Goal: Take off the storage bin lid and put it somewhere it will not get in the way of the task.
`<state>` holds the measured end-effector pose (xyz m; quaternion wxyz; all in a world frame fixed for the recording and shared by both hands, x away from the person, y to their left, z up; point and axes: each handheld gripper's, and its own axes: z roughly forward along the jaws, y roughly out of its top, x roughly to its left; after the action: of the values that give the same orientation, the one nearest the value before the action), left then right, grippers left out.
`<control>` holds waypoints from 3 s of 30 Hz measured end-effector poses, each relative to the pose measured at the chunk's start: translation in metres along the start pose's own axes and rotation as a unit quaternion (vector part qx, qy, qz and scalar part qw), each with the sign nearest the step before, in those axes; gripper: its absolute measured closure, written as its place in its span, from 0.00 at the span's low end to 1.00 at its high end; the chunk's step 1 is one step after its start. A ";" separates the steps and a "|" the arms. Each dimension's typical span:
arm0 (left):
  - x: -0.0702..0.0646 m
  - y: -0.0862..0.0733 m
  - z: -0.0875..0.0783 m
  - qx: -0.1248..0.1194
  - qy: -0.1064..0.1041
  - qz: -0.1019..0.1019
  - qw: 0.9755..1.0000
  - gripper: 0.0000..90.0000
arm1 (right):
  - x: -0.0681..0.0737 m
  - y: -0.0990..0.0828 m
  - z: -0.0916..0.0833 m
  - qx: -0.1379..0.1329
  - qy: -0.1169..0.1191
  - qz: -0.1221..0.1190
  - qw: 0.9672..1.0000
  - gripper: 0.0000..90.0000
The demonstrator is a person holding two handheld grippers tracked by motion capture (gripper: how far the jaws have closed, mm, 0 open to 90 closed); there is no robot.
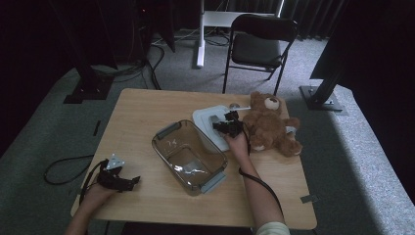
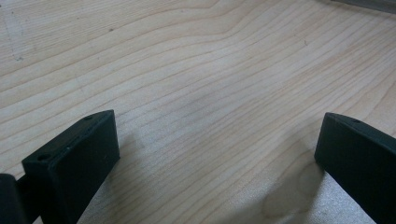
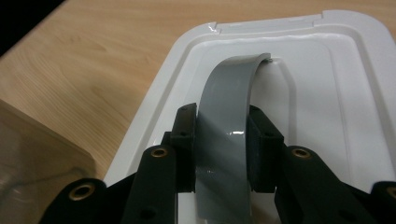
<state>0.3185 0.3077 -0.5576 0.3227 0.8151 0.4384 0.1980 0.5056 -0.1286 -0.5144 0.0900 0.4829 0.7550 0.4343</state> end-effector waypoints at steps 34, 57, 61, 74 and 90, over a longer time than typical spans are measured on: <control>0.000 0.000 0.000 0.000 -0.001 0.000 1.000 0.00 | 0.022 0.015 -0.045 -0.020 -0.004 -0.024 0.999 0.36; -0.001 0.000 0.000 0.000 0.000 0.000 1.000 0.00 | -0.040 0.016 -0.133 -0.068 -0.084 0.025 0.994 0.30; -0.001 0.000 0.000 -0.001 0.000 0.000 1.000 0.00 | -0.055 0.012 -0.142 -0.066 -0.104 0.037 0.992 0.29; -0.001 -0.001 0.000 -0.001 0.000 -0.001 1.000 0.00 | -0.101 -0.005 -0.160 -0.060 -0.154 0.098 0.982 0.20; -0.001 -0.001 0.000 -0.001 0.001 -0.001 1.000 0.00 | -0.126 -0.019 -0.125 0.018 -0.161 0.151 0.975 0.12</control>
<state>0.3172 0.3070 -0.5578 0.3231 0.8144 0.4392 0.1985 0.4887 -0.3048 -0.4885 0.1353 0.6563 0.6571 0.3453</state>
